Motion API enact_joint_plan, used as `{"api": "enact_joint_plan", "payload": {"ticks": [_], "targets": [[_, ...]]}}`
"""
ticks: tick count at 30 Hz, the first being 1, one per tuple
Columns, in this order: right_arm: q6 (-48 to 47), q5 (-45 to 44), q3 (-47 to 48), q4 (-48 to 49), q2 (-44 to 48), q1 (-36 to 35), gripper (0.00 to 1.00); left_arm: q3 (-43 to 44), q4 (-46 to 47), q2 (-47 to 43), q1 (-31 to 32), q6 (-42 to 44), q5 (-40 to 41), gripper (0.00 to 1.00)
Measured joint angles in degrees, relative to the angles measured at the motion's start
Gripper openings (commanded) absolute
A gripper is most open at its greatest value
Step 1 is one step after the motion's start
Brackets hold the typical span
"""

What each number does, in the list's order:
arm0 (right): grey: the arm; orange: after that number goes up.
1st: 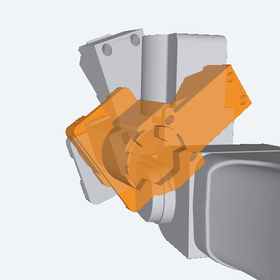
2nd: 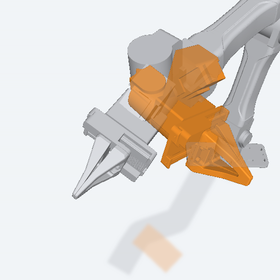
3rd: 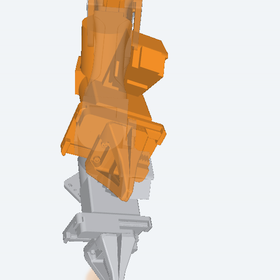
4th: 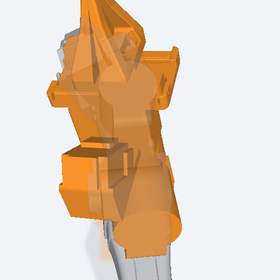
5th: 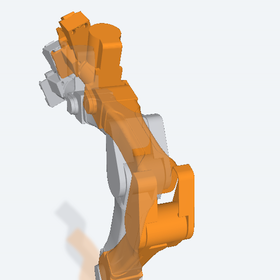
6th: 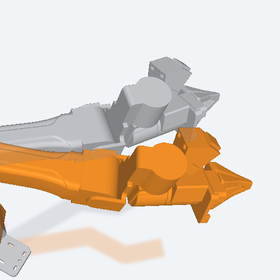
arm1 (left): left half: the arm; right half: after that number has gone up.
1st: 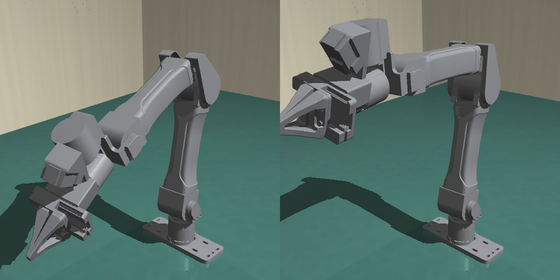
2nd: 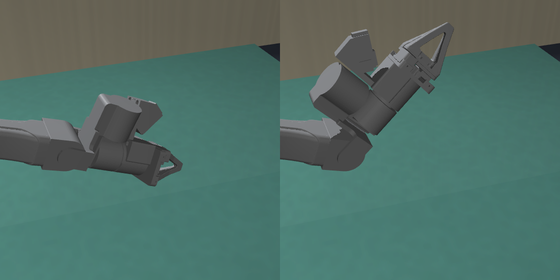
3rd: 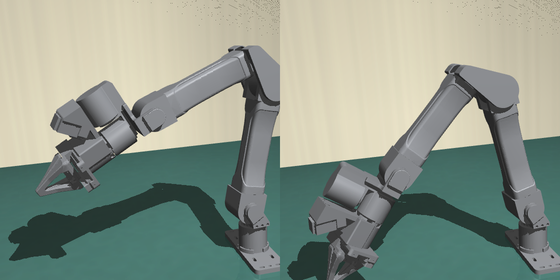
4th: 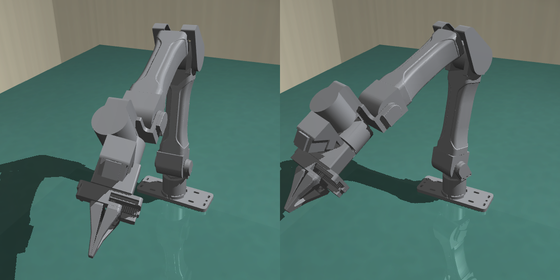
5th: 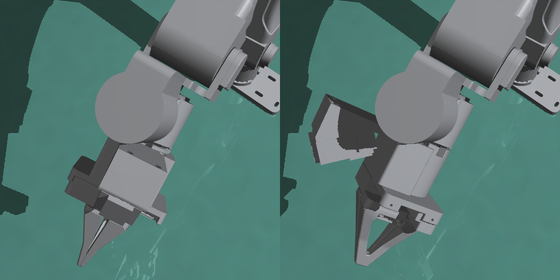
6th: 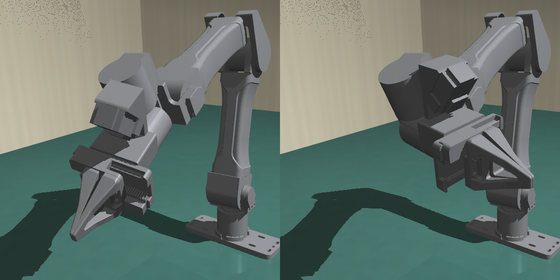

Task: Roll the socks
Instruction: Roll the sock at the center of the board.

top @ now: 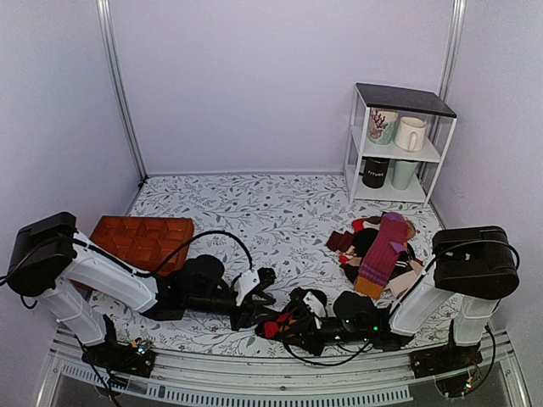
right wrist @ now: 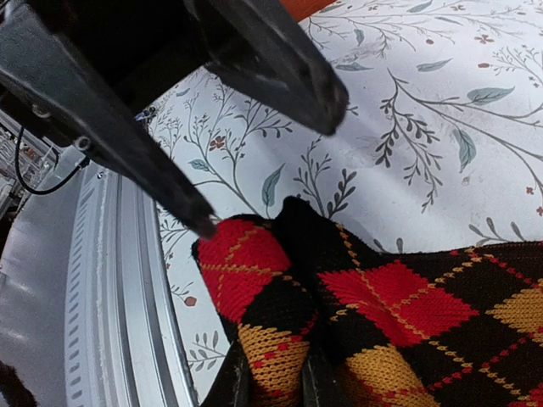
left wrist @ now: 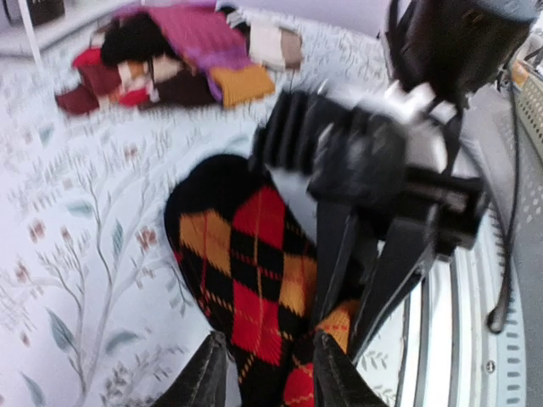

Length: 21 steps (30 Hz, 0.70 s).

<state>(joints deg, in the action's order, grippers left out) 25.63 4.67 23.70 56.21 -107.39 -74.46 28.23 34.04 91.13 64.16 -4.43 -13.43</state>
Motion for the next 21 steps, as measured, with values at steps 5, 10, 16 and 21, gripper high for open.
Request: {"api": "enact_joint_plan", "payload": {"ticks": [5,10,16,21], "targets": [[3.2,5.0,-0.9,1.9,-0.3,2.3,0.08,-2.3,6.7,-1.8,0.0,4.5,-0.4,0.35],[6.7,10.9,-2.6,3.5,-0.3,4.7,0.08,-9.2,14.8,0.1,0.0,5.2,-2.6,0.36],[9.1,14.2,-3.2,4.3,-0.7,5.9,0.08,-11.4,22.4,5.5,0.1,4.9,-5.7,0.39],[9.6,16.2,-3.0,4.7,-1.4,6.8,0.08,-9.2,24.1,7.6,1.2,5.4,-7.9,0.48]]}}
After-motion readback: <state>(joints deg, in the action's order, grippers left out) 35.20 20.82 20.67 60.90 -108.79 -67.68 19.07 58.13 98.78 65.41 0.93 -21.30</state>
